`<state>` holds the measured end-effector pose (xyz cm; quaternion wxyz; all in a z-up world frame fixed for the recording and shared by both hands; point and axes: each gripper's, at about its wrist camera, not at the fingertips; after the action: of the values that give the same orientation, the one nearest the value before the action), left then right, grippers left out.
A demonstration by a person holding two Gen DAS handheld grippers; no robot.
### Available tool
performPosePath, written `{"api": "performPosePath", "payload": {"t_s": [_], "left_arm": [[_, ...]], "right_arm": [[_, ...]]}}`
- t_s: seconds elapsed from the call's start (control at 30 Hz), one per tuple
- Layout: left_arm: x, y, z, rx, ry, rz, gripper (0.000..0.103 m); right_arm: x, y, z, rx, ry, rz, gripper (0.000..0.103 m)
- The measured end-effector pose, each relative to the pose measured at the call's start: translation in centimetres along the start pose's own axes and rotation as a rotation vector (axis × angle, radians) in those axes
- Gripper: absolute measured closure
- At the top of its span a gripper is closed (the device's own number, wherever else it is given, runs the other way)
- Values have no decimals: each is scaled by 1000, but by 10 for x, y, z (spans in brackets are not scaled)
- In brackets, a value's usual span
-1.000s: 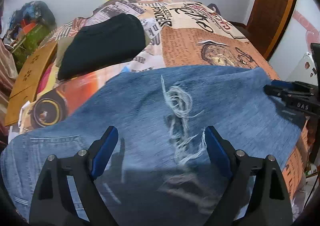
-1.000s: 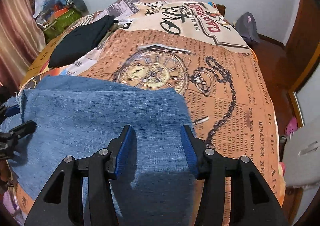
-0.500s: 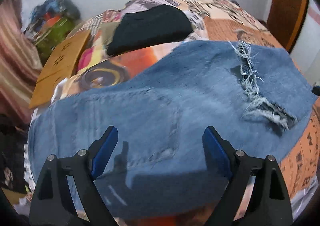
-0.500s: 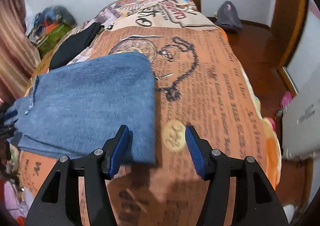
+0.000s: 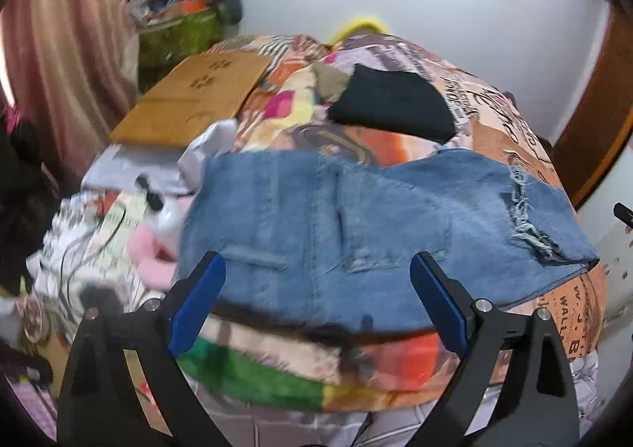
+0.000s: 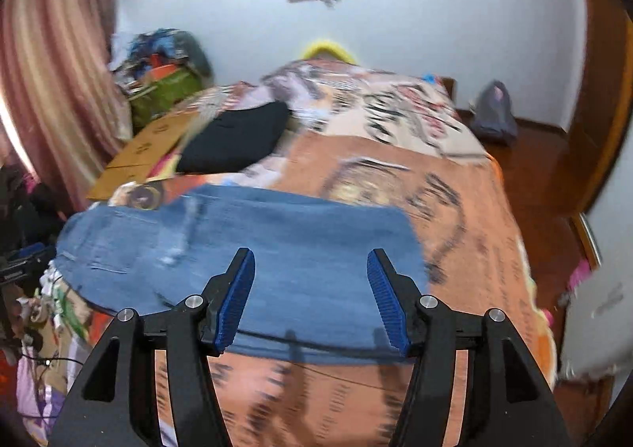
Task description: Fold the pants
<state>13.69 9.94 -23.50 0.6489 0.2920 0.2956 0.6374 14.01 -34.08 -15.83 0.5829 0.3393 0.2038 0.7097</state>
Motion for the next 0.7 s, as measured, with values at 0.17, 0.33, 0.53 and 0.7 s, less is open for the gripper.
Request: {"api": "performPosePath", "payload": {"t_s": [0.17,0.33,0.53,0.7], "left_arm": [[29,-6,-31,52,159,-99,8],[35,-25,-53,96,274,-218,8],[35,-48,-64,130,331,-286,8],[37,-58,-60,114,367,-317,8]], "right_arm": [[47,-29,-8,21,90,26,47],[71,-67,-26,103,152,1,47],[66,-91,-47,161,121,-17,42],[60,-90,-48,160,87,-1,40]]}}
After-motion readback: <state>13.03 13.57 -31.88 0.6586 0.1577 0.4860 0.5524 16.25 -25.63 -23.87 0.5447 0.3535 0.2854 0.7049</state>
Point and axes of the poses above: each gripper's, at about its wrist camera, not at the fingertips, and y roughly against the way its jaws point, x to its left, z to its top, and after that the axes turned 8 degrees about -y, right-handed
